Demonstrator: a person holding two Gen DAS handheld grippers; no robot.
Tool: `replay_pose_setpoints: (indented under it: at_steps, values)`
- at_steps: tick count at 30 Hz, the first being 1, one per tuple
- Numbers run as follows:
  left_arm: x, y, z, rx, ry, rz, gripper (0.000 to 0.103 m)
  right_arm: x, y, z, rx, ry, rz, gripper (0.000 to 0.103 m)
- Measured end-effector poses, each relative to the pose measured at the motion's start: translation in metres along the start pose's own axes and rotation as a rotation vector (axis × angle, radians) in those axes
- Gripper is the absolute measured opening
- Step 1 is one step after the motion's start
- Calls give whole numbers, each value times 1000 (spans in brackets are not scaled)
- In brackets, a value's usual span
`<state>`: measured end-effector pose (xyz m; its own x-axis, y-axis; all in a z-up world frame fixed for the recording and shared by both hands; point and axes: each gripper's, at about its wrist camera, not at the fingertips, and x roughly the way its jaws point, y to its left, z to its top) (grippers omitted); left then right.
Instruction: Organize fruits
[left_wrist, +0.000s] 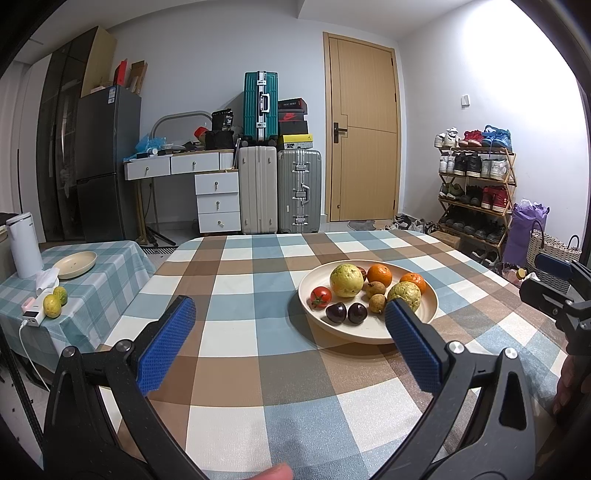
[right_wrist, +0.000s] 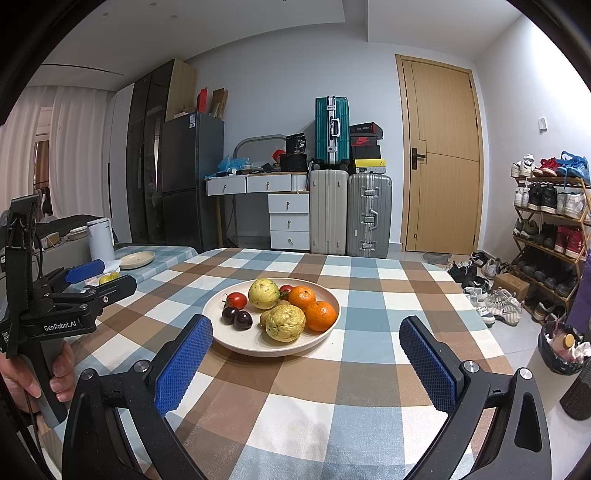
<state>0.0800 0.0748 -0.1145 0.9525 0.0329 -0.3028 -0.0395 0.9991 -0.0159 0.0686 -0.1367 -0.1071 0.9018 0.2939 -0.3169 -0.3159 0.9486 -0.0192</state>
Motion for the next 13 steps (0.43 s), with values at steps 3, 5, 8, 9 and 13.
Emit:
replay_pose_setpoints:
  at_steps: [3,5,8,9,13]
  values:
    - [0,0,0,0,0,0,102,0,0,0,0,0,0,103]
    - [-1,-1,0,0,0,1,102,0,0,0,0,0,0,103]
    - [1,1,-1,0,-1,1,102,0,0,0,0,0,0,103]
    - [1,1,-1,0,-1,1,102,0,0,0,0,0,0,103]
    - [1,1,-1,0,0,1,102,0,0,0,0,0,0,103]
